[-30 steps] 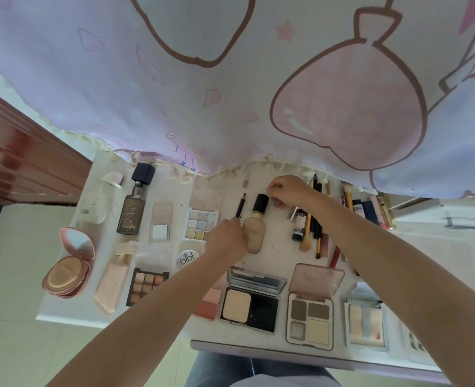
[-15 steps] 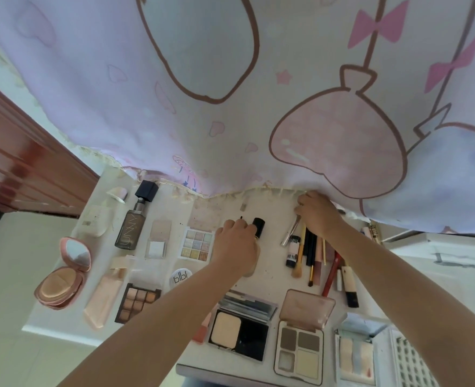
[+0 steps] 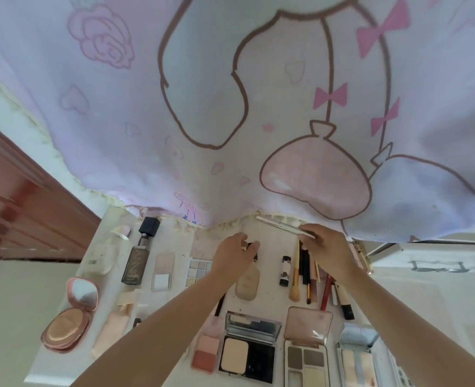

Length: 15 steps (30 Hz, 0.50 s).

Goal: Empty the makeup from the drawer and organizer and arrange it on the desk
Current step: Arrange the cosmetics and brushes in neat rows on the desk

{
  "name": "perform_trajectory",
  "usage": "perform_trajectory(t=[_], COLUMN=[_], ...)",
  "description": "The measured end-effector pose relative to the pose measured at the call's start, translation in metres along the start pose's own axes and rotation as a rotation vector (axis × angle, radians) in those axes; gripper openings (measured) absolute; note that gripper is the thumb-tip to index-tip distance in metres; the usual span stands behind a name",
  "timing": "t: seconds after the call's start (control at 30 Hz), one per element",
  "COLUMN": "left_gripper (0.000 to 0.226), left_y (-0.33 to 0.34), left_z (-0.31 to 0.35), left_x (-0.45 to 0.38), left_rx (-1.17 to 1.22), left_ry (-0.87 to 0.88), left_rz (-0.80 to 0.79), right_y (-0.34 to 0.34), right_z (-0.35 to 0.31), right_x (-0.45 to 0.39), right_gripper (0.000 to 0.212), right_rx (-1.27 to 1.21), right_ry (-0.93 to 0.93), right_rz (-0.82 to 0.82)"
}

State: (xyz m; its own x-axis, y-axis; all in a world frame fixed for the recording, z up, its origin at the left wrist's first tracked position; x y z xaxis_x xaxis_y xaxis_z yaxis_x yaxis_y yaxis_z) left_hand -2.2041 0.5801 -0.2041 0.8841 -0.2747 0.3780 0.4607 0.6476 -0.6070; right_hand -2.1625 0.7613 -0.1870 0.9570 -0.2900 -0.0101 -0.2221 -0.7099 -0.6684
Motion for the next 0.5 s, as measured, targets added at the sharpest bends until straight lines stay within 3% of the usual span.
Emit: perform_trajectory(t=[0.07, 0.23, 0.4, 0.5], left_gripper=[0.036, 0.014, 0.021, 0.016], left_y=[-0.003, -0.019, -0.047, -0.067], left_z=[0.011, 0.039, 0.045, 0.046], left_x=[0.004, 0.011, 0.011, 0.012], left_rx=[0.281, 0.713, 0.930, 0.744], left_ry=[0.005, 0.058, 0.058, 0.155], left_rz=[-0.060, -0.116, -0.033, -0.034], right_y=[0.000, 0.005, -0.004, -0.015], right_z=[-0.014, -0.053, -0.056, -0.060], right_x=[0.011, 0.022, 0.020, 0.017], right_gripper=[0.011, 0.025, 0.028, 0.023], right_rx=[-0.192, -0.279, -0.416, -0.549], right_ry=[0.121, 0.097, 0.181, 0.266], right_rz=[-0.045, -0.114, -0.137, -0.069])
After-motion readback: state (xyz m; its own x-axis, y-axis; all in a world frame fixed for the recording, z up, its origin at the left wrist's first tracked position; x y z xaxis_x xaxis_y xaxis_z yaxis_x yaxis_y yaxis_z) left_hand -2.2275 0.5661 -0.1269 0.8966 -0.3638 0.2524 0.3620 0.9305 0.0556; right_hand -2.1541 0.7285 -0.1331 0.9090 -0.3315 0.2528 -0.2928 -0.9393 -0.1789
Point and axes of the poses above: each hand's wrist, its own x-axis away from the middle knuckle, its own y-axis out of the palm, z = x × y, the point moved 6 cm from there along -x, towards the middle knuckle, and after that the axes turned 2 degrees about y, right-handed, at the moved point
